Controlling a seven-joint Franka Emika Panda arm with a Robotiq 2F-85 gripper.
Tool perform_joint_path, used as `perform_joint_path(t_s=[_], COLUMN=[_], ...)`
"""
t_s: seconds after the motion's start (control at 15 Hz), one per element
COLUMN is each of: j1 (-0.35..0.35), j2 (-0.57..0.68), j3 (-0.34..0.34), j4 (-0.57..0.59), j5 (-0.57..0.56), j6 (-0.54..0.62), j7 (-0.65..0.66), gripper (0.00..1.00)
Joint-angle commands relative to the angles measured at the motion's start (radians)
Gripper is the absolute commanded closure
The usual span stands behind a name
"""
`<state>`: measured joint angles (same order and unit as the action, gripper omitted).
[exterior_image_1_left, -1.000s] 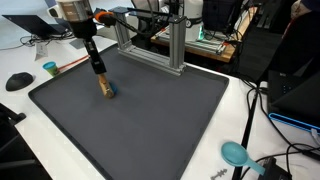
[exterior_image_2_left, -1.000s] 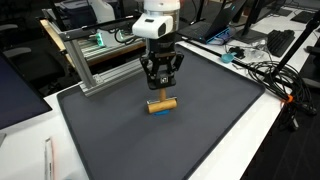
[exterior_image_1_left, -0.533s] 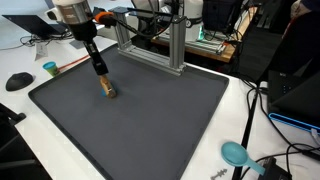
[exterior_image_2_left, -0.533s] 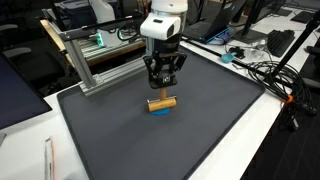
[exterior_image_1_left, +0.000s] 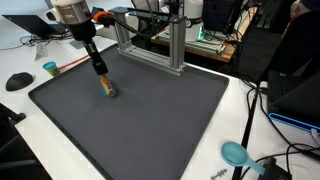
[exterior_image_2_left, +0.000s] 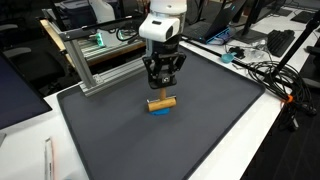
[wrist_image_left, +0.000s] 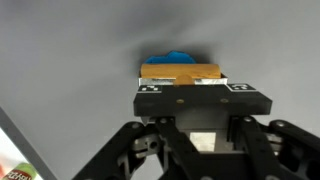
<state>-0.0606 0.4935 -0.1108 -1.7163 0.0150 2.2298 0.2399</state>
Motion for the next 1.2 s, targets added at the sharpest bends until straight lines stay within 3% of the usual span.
perform_joint_path(t_s=[0.0, 1.13], j1=[-0.029, -0.035], j2=[0.068, 0.115], j3=[0.027, 0.031], j4=[0.017, 0.099], j5=[0.053, 0.057], j6=[-0.054, -0.168], j7=[-0.049, -0.083], gripper=[0.78, 0.78])
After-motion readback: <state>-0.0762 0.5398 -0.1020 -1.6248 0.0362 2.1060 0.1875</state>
